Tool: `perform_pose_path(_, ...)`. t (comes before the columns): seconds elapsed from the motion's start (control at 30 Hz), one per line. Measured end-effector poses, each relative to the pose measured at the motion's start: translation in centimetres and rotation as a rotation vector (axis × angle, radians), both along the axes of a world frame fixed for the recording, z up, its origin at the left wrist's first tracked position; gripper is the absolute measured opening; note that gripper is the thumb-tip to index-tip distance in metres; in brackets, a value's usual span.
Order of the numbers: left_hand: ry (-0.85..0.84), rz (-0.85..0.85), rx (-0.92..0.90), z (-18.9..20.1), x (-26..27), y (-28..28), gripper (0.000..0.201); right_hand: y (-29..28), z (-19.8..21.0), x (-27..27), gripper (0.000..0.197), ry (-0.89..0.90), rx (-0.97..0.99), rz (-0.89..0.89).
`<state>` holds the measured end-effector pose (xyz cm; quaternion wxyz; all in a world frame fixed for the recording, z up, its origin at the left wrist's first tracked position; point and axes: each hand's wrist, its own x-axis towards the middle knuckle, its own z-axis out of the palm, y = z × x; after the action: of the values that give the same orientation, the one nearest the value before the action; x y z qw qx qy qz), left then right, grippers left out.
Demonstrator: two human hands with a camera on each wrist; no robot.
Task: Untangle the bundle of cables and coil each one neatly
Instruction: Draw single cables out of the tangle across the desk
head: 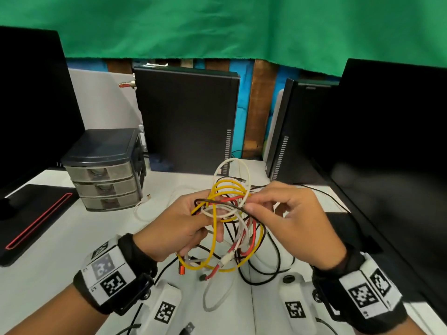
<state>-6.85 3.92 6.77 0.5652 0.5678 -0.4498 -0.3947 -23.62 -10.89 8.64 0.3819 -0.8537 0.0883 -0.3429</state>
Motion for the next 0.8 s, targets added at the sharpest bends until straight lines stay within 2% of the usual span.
perform_pose_path(0.07,-0.036,0.002,0.010,0.0,-0.2,0.0,0.031,0.0,-0.3,0.0,0.008,0.033,0.014,0.016)
perform_pose_path(0.17,-0.085,0.002,0.012,0.0,-0.3,-0.1,0.022,0.0,-0.6,0.1,0.010,0.097,0.003,0.014)
perform_pose_path(0.27,-0.103,-0.010,0.015,-0.2,-0.3,-0.1,0.022,0.0,-0.8,0.0,0.015,0.194,-0.056,0.047)
perform_pose_path(0.37,-0.098,-0.049,0.035,-0.6,-0.3,-0.1,0.019,0.2,-0.5,-0.2,0.012,0.267,-0.124,0.090)
perform_pose_path(0.47,-0.083,-0.058,0.036,-0.8,-0.3,-0.3,0.018,-0.3,0.1,-0.4,0.025,0.164,-0.090,0.028)
perform_pose_path(0.53,-0.020,-0.037,0.003,-0.7,-0.3,-0.4,0.021,-1.4,0.4,-0.4,0.016,-0.011,0.019,-0.108)
perform_pose_path(0.6,0.052,-0.006,-0.031,-0.4,-0.3,-0.5,0.023,-2.2,0.3,-0.2,0.014,-0.102,0.164,-0.181)
perform_pose_path(0.7,0.084,0.027,-0.031,-0.1,-0.4,-0.6,0.032,-2.3,0.0,-0.1,0.013,-0.039,0.322,-0.080)
perform_pose_path(0.77,0.039,0.022,-0.017,0.0,-0.4,-0.6,0.027,-1.9,0.0,-0.2,0.010,0.002,0.251,-0.035)
perform_pose_path(0.8,0.004,0.019,-0.005,0.0,-0.4,-0.6,0.023,-1.7,0.1,-0.3,0.010,0.005,0.145,-0.054)
